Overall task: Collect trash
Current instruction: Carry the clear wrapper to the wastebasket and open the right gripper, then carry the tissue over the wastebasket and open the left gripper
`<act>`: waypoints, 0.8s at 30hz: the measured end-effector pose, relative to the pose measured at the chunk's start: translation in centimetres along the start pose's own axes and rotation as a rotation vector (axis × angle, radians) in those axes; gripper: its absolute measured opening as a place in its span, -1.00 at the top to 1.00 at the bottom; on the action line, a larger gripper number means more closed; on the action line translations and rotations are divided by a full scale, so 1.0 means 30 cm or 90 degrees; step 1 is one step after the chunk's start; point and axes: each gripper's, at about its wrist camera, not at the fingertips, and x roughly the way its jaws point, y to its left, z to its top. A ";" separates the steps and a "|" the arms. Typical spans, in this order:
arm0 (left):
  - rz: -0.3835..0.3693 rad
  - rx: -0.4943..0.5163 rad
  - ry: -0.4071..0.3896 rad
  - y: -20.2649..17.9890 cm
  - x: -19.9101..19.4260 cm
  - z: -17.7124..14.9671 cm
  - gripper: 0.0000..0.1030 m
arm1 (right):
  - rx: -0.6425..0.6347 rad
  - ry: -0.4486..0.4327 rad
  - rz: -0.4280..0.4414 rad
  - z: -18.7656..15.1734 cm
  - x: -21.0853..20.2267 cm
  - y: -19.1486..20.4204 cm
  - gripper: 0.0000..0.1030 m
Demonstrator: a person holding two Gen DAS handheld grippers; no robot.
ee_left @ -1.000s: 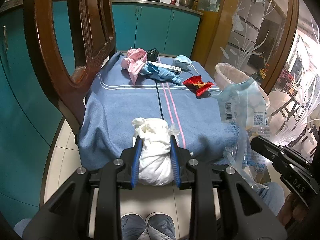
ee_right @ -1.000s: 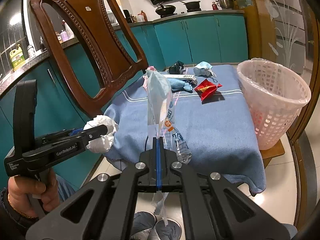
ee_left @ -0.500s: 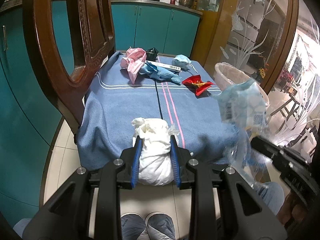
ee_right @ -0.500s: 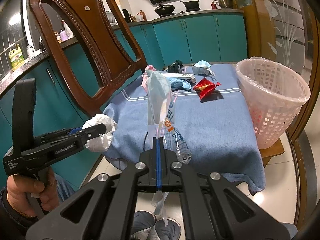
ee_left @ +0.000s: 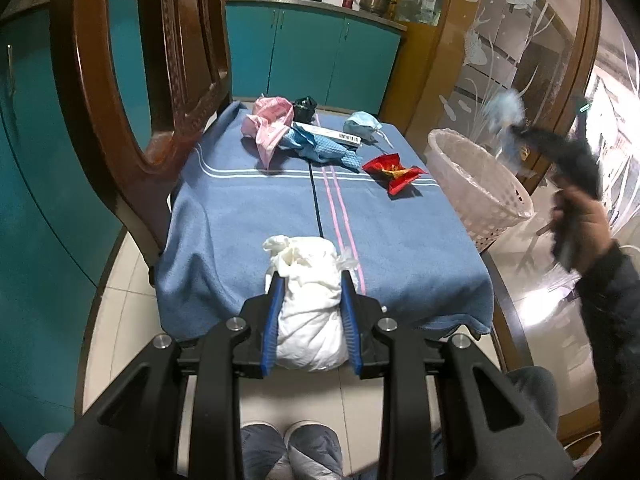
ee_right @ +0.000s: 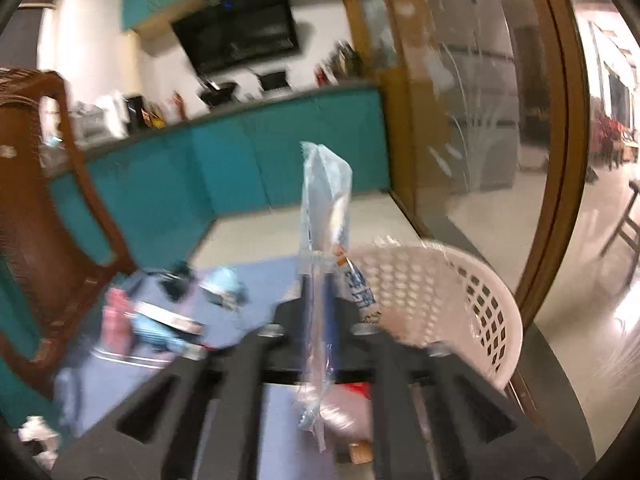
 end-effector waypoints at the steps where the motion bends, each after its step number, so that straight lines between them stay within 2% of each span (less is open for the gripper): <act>1: 0.004 0.003 0.000 -0.002 0.001 0.001 0.45 | 0.026 0.013 -0.013 -0.025 0.020 -0.034 -0.04; 3: 0.008 0.009 0.003 -0.011 0.010 0.003 0.45 | 0.062 0.008 0.015 -0.085 -0.026 -0.061 -0.07; 5: 0.006 0.017 0.009 -0.029 0.031 0.008 0.45 | 0.065 -0.023 0.025 -0.166 -0.139 -0.046 -0.21; 7: -0.004 0.030 0.016 -0.066 0.066 0.022 0.45 | 0.078 -0.053 0.036 -0.271 -0.280 -0.020 -0.63; 8: -0.013 0.038 0.019 -0.088 0.082 0.033 0.45 | 0.085 -0.059 0.043 -0.321 -0.344 -0.009 -0.69; 13: -0.100 0.107 0.006 -0.340 0.169 0.192 0.44 | 0.060 -0.009 0.075 -0.564 -0.577 0.051 -0.71; 15: -0.159 0.143 -0.014 -0.515 0.219 0.322 0.41 | 0.039 0.011 0.081 -0.599 -0.632 0.075 -0.71; 17: -0.198 0.156 -0.018 -0.649 0.273 0.430 0.39 | 0.029 0.011 0.078 -0.595 -0.681 0.096 -0.71; 18: -0.203 0.172 -0.030 -0.734 0.307 0.493 0.34 | 0.034 0.007 0.080 -0.581 -0.697 0.097 -0.71; 19: -0.204 0.192 -0.040 -0.810 0.345 0.544 0.04 | 0.040 0.004 0.080 -0.571 -0.702 0.096 -0.71; 20: -0.199 0.204 -0.042 -0.862 0.384 0.577 -0.58 | 0.048 0.001 0.081 -0.555 -0.711 0.095 -0.71; 21: -0.186 0.210 -0.041 -0.898 0.422 0.602 -0.82 | 0.051 -0.002 0.082 -0.546 -0.713 0.095 -0.71; 22: -0.166 0.217 -0.043 -0.922 0.463 0.621 -0.90 | 0.054 -0.005 0.083 -0.528 -0.719 0.098 -0.71; 24: -0.112 0.229 -0.018 -0.922 0.539 0.617 -0.90 | 0.057 -0.011 0.085 -0.507 -0.726 0.105 -0.71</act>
